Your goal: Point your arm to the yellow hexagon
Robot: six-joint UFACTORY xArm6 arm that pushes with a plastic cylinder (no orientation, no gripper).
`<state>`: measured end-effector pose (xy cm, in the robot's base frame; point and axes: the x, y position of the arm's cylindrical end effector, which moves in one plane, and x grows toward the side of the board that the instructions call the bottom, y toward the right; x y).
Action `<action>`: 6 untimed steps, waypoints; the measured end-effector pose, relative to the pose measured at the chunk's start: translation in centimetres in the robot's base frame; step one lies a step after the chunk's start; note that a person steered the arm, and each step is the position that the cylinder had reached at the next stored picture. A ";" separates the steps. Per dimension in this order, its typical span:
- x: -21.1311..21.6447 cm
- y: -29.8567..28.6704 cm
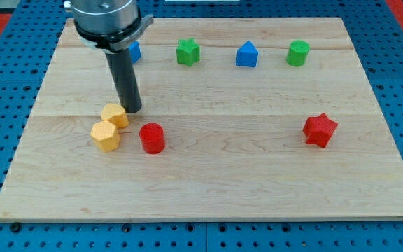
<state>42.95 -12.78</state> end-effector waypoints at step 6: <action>3.7 0.8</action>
